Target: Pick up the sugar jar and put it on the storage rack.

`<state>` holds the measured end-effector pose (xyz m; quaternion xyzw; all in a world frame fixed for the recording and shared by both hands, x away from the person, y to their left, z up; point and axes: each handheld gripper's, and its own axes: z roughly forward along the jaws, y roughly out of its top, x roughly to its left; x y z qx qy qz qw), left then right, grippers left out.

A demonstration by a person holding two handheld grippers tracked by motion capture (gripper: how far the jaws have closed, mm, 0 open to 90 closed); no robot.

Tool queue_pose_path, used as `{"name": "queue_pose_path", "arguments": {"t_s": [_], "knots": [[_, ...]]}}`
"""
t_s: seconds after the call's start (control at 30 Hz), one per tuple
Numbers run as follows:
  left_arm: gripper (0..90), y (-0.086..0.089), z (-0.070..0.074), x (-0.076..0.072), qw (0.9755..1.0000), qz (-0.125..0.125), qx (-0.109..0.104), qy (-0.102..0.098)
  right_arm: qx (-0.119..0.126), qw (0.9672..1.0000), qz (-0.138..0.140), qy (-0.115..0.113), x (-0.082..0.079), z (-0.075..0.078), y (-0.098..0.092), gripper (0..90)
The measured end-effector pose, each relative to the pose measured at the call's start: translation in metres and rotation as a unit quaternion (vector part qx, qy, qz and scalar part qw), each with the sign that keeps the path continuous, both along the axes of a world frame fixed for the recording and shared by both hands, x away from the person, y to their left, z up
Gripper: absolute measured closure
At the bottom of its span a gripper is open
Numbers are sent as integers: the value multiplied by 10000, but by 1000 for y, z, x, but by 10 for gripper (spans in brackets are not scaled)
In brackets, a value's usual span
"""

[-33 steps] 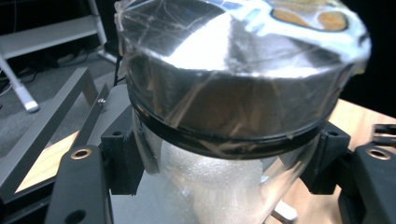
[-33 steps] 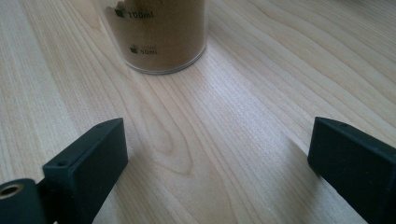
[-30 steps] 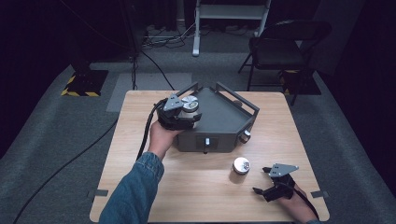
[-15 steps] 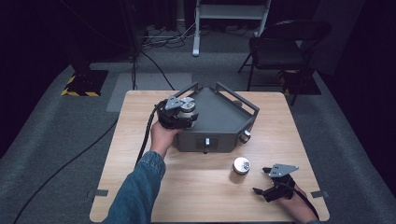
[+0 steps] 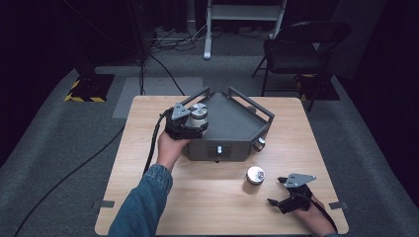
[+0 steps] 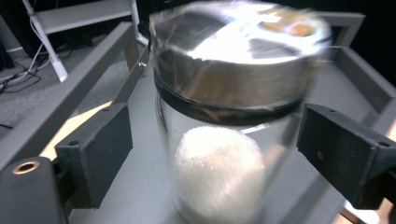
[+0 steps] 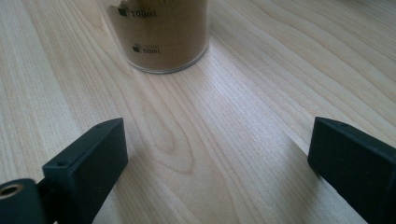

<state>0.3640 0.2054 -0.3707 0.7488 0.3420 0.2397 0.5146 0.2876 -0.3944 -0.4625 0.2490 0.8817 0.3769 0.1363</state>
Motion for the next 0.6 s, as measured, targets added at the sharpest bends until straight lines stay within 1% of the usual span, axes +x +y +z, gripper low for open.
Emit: {"name": "queue_pose_path", "arguments": {"t_s": [0.13,0.2,0.3,0.37,0.5,0.53,0.6], "knots": [[64,13,4,-18,9999,38,-23,-103,0,10000,0,1,0,0,0,46],[51,20,4,-28,9999,53,-69,-133,0,10000,-1,0,0,0,0,46],[33,32,1,-44,9998,71,-60,-166,1,10000,0,0,0,0,0,46],[28,39,-3,-55,9998,89,-41,-167,0,10000,0,0,0,0,0,47],[27,54,-17,-72,9998,168,-6,-60,-1,10000,8,1,0,0,0,46],[27,58,-22,-76,9998,188,-62,-31,-1,10000,13,2,0,0,0,46],[27,64,-32,-84,9997,203,-89,34,-1,10000,15,0,0,0,0,46]]}}
